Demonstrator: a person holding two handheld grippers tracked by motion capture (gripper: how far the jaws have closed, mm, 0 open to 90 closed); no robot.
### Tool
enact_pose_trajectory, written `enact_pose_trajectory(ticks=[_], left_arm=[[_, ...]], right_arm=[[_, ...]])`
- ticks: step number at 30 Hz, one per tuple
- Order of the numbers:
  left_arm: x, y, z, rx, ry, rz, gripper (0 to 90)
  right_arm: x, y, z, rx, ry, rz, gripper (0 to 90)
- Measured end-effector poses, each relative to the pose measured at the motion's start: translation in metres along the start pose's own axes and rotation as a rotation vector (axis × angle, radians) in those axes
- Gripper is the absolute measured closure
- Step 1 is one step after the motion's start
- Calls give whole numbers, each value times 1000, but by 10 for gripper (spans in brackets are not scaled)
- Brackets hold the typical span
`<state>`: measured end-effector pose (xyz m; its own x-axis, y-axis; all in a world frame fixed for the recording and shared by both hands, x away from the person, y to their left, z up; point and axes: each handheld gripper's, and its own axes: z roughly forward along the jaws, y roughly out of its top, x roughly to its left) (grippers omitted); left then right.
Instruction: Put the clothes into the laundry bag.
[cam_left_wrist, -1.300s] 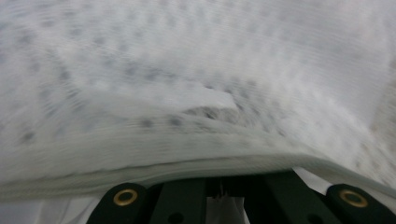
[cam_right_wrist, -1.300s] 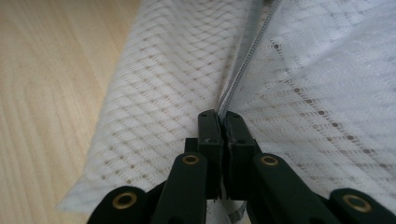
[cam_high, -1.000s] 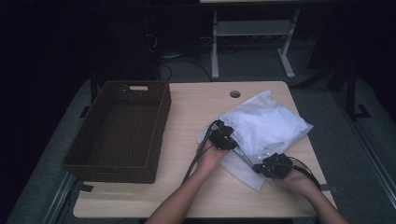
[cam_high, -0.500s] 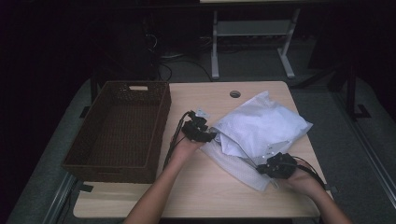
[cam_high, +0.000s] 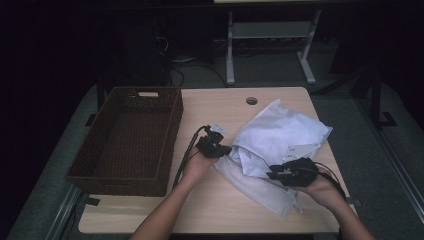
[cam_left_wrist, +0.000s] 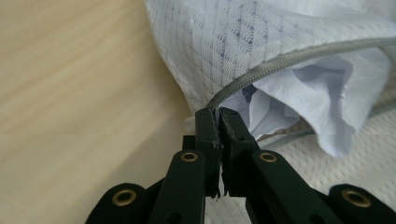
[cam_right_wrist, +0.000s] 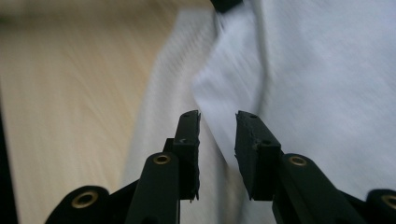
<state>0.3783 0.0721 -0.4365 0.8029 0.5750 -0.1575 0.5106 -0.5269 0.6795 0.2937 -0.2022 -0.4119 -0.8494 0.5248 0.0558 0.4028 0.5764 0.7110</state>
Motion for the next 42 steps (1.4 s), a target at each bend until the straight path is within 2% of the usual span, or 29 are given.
enact_pose_trajectory(ticks=[2,3,4,6,7,8,9,10,12,13,14,15,18,23,27,29,32,34,36,37,38,39,40,41,42], left_arm=[[-9,-9,-6,-10,-24,3,830],[-12,-14,-8,1,-21,12,755],[-13,-17,-9,17,-24,12,640],[-11,-24,-10,42,-20,6,575],[-8,-27,-9,51,-52,-10,554],[-6,-29,-7,56,-71,-22,564],[-6,-30,-4,63,-68,-17,594],[-7,-30,-2,70,-66,-7,654],[-11,-29,5,99,-63,19,859],[-13,-29,7,103,-55,26,890],[-18,-28,8,119,-44,50,894],[-20,-28,8,127,-42,66,896],[-27,-29,6,148,-47,94,900],[-32,-32,3,168,-98,96,900],[-37,-33,2,183,-127,114,900],[-40,-33,2,189,-135,122,900],[-41,-34,1,192,-150,128,900],[-41,-34,-1,183,-144,125,900],[-39,-34,-2,171,-150,108,900],[-38,-35,-2,165,-155,103,900],[-37,-36,-1,160,-159,102,900],[-38,-37,0,158,-159,106,900],[-38,-37,-1,147,-155,109,896],[-38,-36,-1,140,-154,114,881],[-39,-35,-3,133,-152,117,863]], right_arm=[[11,7,11,6,18,-26,698],[16,10,16,10,23,-36,697],[19,12,21,14,19,-41,700],[22,15,30,28,4,-51,722],[22,16,34,36,-6,-48,748],[22,17,40,47,-5,-49,765],[21,17,46,58,-20,-52,793],[20,18,52,72,-39,-53,818],[16,17,63,101,-77,-50,861],[13,17,68,112,-101,-48,877],[12,17,71,117,-119,-46,893],[9,17,76,114,-157,-37,898],[0,17,86,111,-226,-13,900],[-17,21,94,85,-343,29,900],[-32,23,103,67,-420,58,900],[-38,24,107,59,-448,75,900],[-53,28,114,41,-524,101,900],[-59,30,117,35,-545,115,900],[-64,32,119,33,-539,120,900],[-65,32,119,26,-519,117,900],[-65,31,117,25,-489,113,899],[-65,31,113,26,-450,124,854],[-63,31,107,23,-382,124,796],[-60,31,102,29,-334,117,757],[-57,31,98,40,-315,106,727]])
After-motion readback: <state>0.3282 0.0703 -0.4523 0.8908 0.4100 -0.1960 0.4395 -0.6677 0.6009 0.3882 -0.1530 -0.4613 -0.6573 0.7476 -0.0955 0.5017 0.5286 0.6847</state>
